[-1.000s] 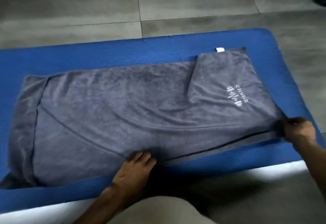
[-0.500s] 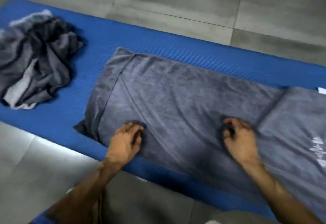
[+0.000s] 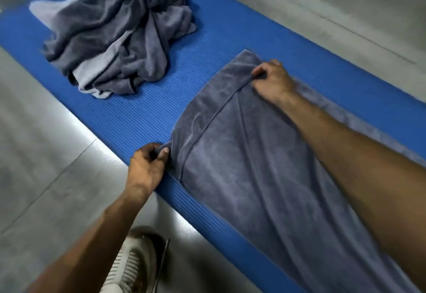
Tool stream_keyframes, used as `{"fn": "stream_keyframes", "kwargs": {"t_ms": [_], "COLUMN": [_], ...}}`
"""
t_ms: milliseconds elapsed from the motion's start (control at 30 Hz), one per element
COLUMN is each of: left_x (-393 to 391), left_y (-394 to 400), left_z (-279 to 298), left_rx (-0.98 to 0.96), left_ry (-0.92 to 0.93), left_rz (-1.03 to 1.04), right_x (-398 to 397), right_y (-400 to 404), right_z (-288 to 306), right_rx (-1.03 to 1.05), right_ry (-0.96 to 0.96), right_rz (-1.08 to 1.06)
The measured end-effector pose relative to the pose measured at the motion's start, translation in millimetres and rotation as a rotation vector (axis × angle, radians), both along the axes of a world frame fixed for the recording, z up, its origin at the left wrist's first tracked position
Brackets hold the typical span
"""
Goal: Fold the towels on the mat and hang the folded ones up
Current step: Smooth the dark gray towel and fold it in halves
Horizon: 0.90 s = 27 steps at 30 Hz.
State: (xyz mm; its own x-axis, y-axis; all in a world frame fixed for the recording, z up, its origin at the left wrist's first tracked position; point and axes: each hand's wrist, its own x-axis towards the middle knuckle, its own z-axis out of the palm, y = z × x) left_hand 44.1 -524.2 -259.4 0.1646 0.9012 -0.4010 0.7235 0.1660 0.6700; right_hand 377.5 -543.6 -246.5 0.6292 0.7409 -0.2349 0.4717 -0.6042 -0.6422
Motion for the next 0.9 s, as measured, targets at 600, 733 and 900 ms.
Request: {"fn": "stream_keyframes", "kwargs": {"t_ms": [600,733,900], "left_x": [-41.1,-25.8,20.1], "left_y": [77.1,34.8,-69.5], "left_z": [22.8,32.7,-5.7], "left_rx": [0.240,0.535,0.574], "left_ry": [0.258,0.345,0.095], "left_rz": [-0.088,-0.664,-1.311], "right_x": [2.0,-44.4,-163.3], "right_y": [40.0,-63.6,-247.9], "right_z": [26.2,13.4,-18.5], "right_rx": [0.126,0.168,-0.131], "right_ry": [0.071,-0.092,-0.329], "right_rz": [0.191,0.067,0.068]}}
